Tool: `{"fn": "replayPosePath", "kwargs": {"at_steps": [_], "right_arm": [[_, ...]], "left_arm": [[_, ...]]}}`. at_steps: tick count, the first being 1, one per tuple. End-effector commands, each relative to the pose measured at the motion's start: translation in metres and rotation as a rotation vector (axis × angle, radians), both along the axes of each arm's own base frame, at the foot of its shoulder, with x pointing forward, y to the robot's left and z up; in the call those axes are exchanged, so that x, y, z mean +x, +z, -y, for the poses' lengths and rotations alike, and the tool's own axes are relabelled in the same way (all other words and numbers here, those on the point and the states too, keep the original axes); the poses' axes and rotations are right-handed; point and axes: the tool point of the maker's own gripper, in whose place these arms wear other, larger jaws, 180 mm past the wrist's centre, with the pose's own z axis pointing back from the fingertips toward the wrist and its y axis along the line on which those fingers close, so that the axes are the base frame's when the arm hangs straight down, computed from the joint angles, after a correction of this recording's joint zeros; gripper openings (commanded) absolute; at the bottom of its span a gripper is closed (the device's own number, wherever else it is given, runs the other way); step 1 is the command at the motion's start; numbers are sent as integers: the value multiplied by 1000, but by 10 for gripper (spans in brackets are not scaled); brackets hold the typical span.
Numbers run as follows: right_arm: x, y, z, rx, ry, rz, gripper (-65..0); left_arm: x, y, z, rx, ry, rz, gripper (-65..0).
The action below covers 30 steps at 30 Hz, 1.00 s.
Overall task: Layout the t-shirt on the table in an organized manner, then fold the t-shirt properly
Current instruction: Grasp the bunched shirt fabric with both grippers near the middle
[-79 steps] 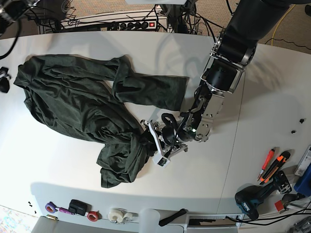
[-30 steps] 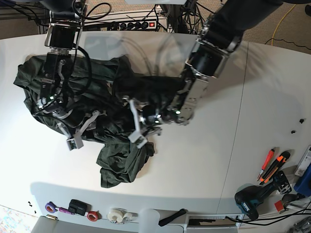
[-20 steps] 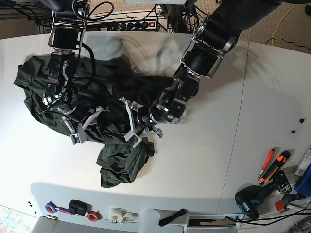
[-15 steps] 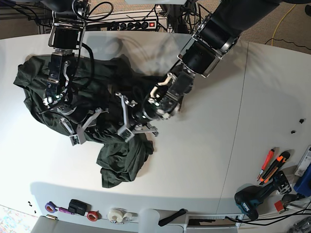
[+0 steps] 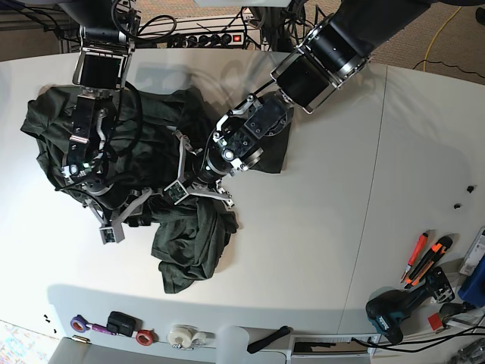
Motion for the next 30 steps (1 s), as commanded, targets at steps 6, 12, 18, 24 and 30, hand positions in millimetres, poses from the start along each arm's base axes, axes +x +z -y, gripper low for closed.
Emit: {"fn": "replayPosePath", "kwargs": {"at_steps": [6,12,18,24,30], "right_arm": [[9,27,-47,127,133,94,-634],[24,39,-71,136,116,169,-625],[49,73,-71,125,88,234,-624],[62,93,-65,119,68,270,-624],[75,54,-57,116,-11,190,-493]], "left_arm": [[-35,-37,-9,143,-43,-141,-642],[-37,-39,-9,142,-44,-146,-642],[-44,-44,-9,143,-45,-162,-642],[-49,-47,-8,140,-46,-172,-642],[-49,-47,-8,140,-46,-171,-642]]}}
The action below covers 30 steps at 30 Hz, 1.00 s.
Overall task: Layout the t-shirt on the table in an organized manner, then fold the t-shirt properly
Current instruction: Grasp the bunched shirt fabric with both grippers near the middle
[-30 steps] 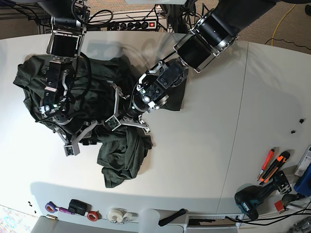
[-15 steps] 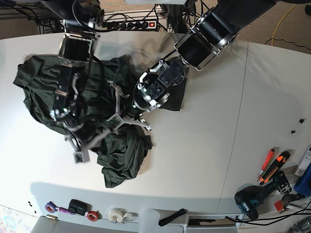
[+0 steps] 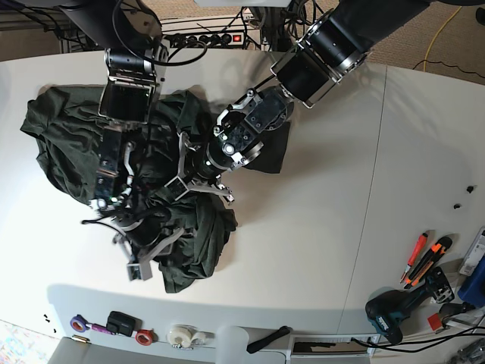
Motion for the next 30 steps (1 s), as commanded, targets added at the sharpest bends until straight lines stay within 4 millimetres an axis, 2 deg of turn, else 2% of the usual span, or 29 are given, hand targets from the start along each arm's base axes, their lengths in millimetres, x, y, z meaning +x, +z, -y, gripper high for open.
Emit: {"fn": "replayPosePath", "kwargs": {"at_steps": [1,2,3,6,14,15,19,22,25,30], "right_arm": [[17,21,0,27,-8,60,-437],[20,12,-1,41,-8,33,-392],[23,4,-4,56,-7,4,-377],[31,-11,-11,119,-4,-69,-375],[37,-9,-36,209,19,-98,-376],[36,-10,-39,212,18,-105,-385],[33,-17,-46,213,19,-137,-496],[33,-21,-41,193,-8,-150,-541],[32,-27,-33,132,-26,-163,-644],[37,-24,-17,47,-46,-121,-650]], "left_arm": [[-41,-43,-11,166,-53,-172,-642],[-41,-43,-11,165,-53,-172,-642],[-41,-43,-11,165,-55,-173,-642],[-41,-43,-10,162,-57,-171,-642],[-40,-42,-9,154,-57,-166,-642],[-40,-41,-8,149,-58,-162,-642],[-40,-41,-8,150,-57,-162,-642],[-40,-41,-8,150,-57,-162,-642],[-40,-41,-8,150,-57,-162,-642],[-40,-41,-8,150,-57,-162,-642]]}}
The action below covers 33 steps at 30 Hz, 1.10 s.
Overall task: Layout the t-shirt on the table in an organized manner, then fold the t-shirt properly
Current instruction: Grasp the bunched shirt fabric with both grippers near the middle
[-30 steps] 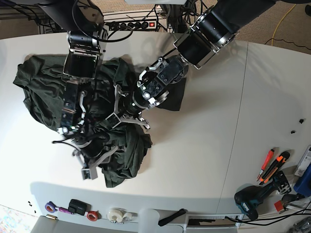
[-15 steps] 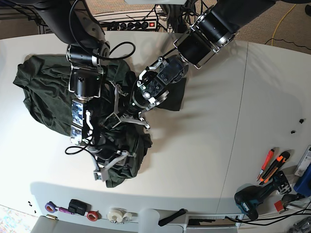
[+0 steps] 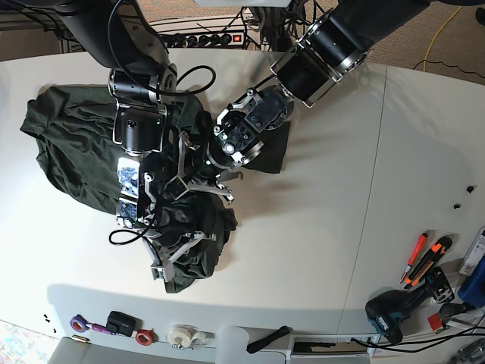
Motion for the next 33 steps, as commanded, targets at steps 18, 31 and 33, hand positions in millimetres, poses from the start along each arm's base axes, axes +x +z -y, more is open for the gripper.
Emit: {"fn": "replayPosePath", "kwargs": {"at_steps": [18,31,33], "right_arm": [[19,41,17,13,41,37,-347],[-1,4,-4,33,10,28,-600],[3,9,-3,37,4,57,-650]], "left_arm": [[-39,-41,-9,152,-57,-160,-642],[-39,-41,-9,152,-57,-160,-642],[-39,-41,-9,152,-57,-161,-642]]}}
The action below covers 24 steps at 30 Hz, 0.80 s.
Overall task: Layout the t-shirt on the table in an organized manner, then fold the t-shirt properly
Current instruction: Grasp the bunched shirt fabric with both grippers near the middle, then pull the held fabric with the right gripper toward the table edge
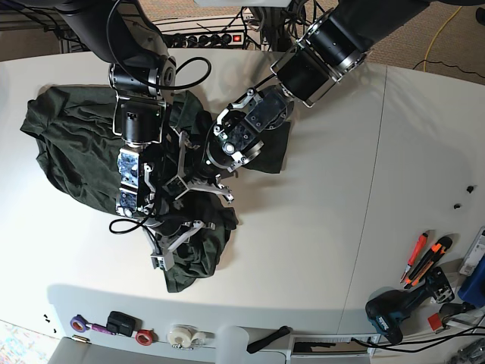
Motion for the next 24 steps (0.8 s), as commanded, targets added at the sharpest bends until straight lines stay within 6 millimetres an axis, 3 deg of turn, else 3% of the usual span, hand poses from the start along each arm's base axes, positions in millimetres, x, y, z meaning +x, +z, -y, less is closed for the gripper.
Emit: {"fn": "replayPosePath", "kwargs": {"at_steps": [1,7,15,20,24], "right_arm": [[21,31,1,13,-12,98,-650],[48,72,17,-43,-25,180,-650],[80,133,61,-139,-109,283,-650],[88,156,87,-193,-156,334,-650],[87,161,109,-228,-187,343,-650]], "left_arm": [[-39,-41,-9,155,-57,-162,-642],[-38,-43,-12,160,-54,-163,-642],[-35,-59,-44,215,-41,-170,-642],[-32,-69,-66,251,-25,-174,-642],[-31,-72,-73,258,-18,-178,-642]]}}
